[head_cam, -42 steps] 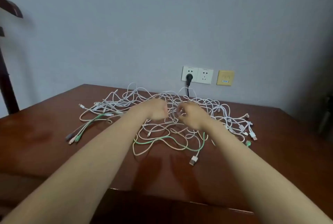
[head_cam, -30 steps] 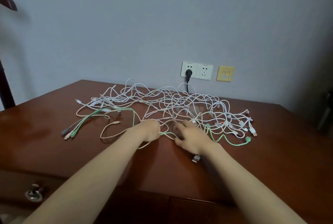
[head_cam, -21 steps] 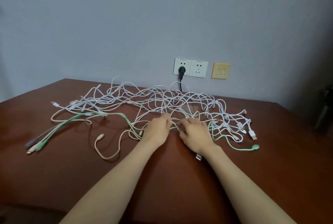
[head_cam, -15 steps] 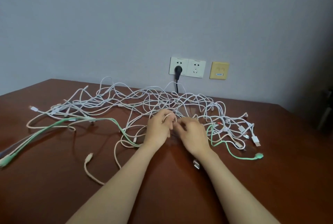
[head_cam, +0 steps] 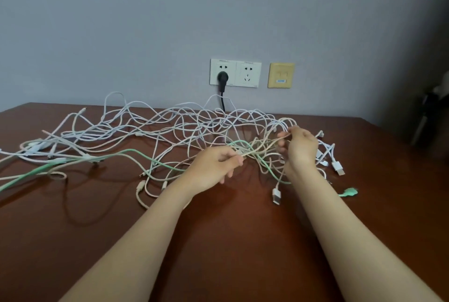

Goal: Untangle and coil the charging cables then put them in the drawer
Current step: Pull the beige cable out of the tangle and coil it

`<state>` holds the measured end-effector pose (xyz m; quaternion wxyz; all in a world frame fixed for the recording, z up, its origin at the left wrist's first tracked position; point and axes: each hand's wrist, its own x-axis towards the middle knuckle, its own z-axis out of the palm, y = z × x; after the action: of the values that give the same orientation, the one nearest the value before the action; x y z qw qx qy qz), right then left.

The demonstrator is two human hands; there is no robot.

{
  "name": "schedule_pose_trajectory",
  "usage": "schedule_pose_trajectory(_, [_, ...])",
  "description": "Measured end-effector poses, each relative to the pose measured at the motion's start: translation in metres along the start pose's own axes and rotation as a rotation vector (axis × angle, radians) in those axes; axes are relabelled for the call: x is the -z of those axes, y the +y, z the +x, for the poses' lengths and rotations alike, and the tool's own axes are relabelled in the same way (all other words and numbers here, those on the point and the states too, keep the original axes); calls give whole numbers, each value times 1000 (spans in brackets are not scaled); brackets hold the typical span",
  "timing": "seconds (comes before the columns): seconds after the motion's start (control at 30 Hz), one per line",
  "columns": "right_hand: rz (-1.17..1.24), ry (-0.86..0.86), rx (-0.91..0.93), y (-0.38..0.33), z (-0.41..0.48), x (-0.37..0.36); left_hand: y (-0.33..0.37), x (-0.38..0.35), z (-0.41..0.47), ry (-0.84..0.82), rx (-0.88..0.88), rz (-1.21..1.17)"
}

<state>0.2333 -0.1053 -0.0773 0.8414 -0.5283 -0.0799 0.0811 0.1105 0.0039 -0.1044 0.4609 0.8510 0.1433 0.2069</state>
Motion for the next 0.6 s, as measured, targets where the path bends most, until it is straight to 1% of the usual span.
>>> schedule_pose_trajectory(0.07, [18,37,-4,0,3,1,-1,5,2,19,43,3])
schedule_pose_trajectory(0.1, [-36,45,-2,2,3,0,-2,6,2,35,57,-11])
schedule_pose_trajectory(0.13, [-157,51,18,3,3,-1,-4,7,3,57,63,-26])
schedule_pose_trajectory(0.2, [-562,34,153,5,1,-1,-5,5,2,108,60,-21])
schedule_pose_trajectory(0.23, [-795,16,261,6,-2,0,-5,3,2,134,52,-1])
schedule_pose_trajectory(0.27, [-1002,5,414,7,-7,0,-4,1,2,158,37,12])
schedule_pose_trajectory(0.3, [-1154,-20,635,7,-13,-1,-4,-1,3,177,19,8])
schedule_pose_trajectory(0.33, [-1259,-78,863,9,-18,-3,-4,-2,4,193,4,-10])
schedule_pose_trajectory(0.37, [-1297,-138,1048,9,-24,-7,-3,-3,5,214,-1,-32])
schedule_pose_trajectory(0.4, [-1318,-209,1152,9,-26,-11,-2,-3,6,242,5,-58])
schedule_pose_trajectory(0.43, [-1362,-304,1168,7,-29,-14,-2,-3,7,275,19,-102])
schedule_pose_trajectory(0.5, [-1483,-490,1024,2,-37,-16,0,-2,8,335,48,-276])
schedule_pose_trajectory(0.57, [-1452,-605,898,3,-38,-14,4,0,8,353,51,-458])
schedule_pose_trajectory(0.6, [-1414,-638,878,6,-37,-13,6,0,7,352,36,-533])
